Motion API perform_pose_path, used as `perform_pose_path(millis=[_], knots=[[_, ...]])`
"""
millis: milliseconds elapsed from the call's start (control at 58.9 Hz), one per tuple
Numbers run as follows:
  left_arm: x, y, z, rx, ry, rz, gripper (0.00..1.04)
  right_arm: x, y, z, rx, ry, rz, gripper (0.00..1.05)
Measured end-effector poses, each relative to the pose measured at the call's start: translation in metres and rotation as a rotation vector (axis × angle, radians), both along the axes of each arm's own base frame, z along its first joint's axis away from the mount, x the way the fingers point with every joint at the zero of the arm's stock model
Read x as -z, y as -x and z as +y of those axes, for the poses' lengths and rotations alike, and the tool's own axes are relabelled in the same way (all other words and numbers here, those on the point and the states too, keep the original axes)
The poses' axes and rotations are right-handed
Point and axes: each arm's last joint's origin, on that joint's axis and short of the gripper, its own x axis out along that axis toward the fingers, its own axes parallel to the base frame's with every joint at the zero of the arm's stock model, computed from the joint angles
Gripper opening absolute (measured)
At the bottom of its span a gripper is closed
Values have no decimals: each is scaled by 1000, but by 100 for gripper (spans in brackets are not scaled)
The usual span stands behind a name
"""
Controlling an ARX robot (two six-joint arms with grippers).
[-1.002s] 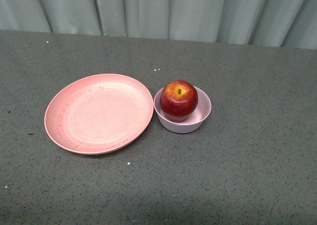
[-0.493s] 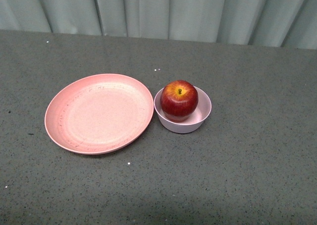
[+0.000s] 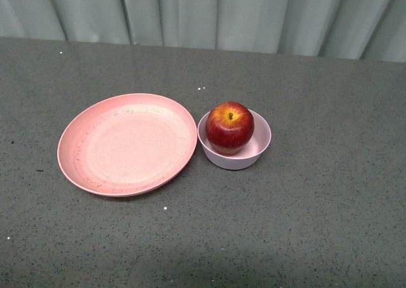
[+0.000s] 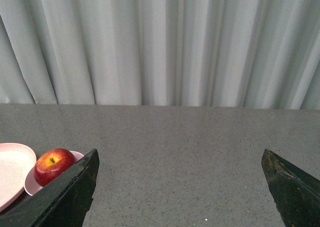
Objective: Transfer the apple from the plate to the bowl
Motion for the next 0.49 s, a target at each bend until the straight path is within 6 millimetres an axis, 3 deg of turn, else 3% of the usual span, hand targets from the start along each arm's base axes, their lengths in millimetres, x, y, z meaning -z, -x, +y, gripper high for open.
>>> perform_pose_path(millis=[255,493], knots=[[0,0,0,0,0,0,99,0,0,0,0,0,0,95],[0,0,0,0,-3,0,98,0,0,0,0,0,0,95]])
